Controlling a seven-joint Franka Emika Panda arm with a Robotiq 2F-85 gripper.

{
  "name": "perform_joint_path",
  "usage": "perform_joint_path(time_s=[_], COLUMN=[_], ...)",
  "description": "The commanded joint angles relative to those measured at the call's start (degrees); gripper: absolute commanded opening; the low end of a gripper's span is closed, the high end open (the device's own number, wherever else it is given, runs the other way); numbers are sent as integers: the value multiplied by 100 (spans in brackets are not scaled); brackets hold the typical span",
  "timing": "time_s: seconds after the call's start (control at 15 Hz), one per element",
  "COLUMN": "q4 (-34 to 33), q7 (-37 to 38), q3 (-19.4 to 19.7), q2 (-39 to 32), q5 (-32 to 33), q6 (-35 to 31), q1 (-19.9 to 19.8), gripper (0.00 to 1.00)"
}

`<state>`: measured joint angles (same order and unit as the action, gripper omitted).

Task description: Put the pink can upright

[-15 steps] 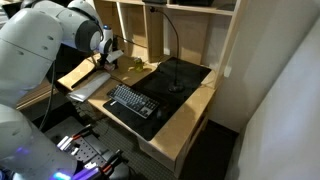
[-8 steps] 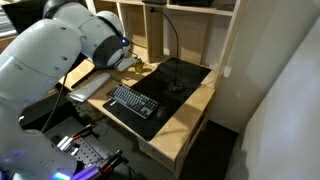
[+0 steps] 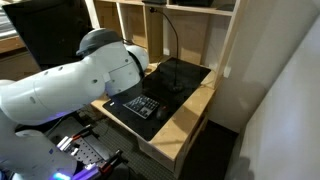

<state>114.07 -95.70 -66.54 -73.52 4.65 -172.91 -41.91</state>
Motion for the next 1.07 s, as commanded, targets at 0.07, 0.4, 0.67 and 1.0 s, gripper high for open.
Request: perform_joint_path(time_s=[0.07,0.4,0.67,1.0], q4=[-276,-977,-1439,-1423], q7=[-76,-855,-1134,-1095], q3=[-223,-347,-140,-33], q2=[-550,-1179,-1133,-962], q5=[299,-34,-584,-646], q6=[992,2535,2919,2676], q1=[-159,-196,37,119], gripper=[42,42,42,42])
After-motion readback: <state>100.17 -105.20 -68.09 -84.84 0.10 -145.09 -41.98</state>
